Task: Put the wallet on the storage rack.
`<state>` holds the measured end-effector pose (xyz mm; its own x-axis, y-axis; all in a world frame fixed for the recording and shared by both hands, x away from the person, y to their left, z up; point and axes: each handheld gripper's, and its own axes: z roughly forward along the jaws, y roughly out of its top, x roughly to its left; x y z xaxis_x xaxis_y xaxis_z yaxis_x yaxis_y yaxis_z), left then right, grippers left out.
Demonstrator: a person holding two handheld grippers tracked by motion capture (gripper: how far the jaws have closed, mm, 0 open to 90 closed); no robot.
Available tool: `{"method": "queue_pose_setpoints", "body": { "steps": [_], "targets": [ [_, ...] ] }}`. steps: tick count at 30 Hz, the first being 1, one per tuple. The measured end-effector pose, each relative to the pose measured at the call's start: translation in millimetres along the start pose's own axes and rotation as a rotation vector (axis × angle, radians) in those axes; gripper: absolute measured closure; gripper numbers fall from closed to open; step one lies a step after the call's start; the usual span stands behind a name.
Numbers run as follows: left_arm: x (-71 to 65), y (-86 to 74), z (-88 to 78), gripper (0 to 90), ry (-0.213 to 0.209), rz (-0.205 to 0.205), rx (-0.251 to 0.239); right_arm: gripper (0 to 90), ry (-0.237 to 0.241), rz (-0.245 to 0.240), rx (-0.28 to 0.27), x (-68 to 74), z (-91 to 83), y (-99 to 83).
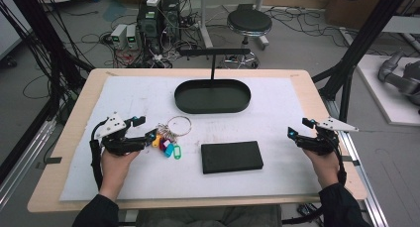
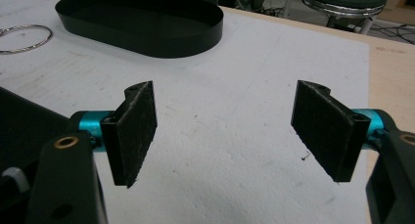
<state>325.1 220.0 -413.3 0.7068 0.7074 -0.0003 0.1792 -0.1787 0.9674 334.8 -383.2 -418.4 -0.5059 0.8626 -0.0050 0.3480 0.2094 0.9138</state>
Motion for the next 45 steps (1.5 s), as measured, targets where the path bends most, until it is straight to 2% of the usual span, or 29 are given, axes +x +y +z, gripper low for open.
{"method": "queue_pose_setpoints", "body": {
  "steps": [6, 8, 10, 12, 15, 17, 19, 24, 27, 32, 37, 45],
  "targets": [
    [-4.4, 2.4, 5.5, 33.2, 0.027, 0.05, -0.012, 25.4, -0.003, 0.01, -0.002, -1.6, 0.6, -0.8],
    [-4.6, 3.9, 7.8, 33.2, 0.033, 0.049, -0.013, 25.4, -0.003, 0.01, 0.0, -2.2, 0.6, -1.6],
    [-5.0, 5.2, 10.8, 33.2, 0.033, 0.033, -0.004, 25.4, -0.004, 0.01, 0.001, -3.4, 0.6, -2.4],
    [-5.1, 6.4, 13.1, 33.2, 0.015, 0.009, 0.006, 25.5, -0.009, 0.014, 0.001, -4.1, 0.4, -2.7],
    [-5.7, 7.6, 14.8, 31.9, -0.003, 0.022, 0.003, 25.5, -0.008, 0.013, -0.001, -4.7, 0.6, -2.8],
    [-5.0, 8.8, 17.0, 26.5, -0.015, 0.008, 0.001, 25.5, -0.007, 0.011, 0.004, -4.1, 1.3, -2.8],
    [-4.7, 9.7, 18.8, 26.4, -0.007, 0.007, 0.004, 25.5, -0.006, 0.006, 0.006, -3.2, 1.5, -2.8],
    [0.1, 10.7, 23.0, 26.4, 0.004, -0.056, 0.011, 25.5, -0.008, 0.005, 0.008, -2.3, 1.2, -3.1],
    [0.2, 12.8, 25.6, 26.5, 0.008, -0.066, 0.028, 25.5, -0.008, 0.006, 0.01, -2.9, 1.2, -3.7],
    [-7.2, 14.8, 31.9, 27.1, -0.037, -0.06, 0.053, 25.5, -0.006, 0.007, 0.013, -3.2, 1.7, -4.2],
    [-16.4, 16.4, 40.6, 27.7, -0.098, -0.087, 0.056, 25.5, -0.002, 0.002, 0.024, -1.2, 3.8, -4.0],
    [-35.2, 16.8, 60.8, 29.0, -0.147, -0.081, 0.097, 25.6, -0.003, -0.002, 0.023, -1.2, 3.1, -4.1]
  ]
}}
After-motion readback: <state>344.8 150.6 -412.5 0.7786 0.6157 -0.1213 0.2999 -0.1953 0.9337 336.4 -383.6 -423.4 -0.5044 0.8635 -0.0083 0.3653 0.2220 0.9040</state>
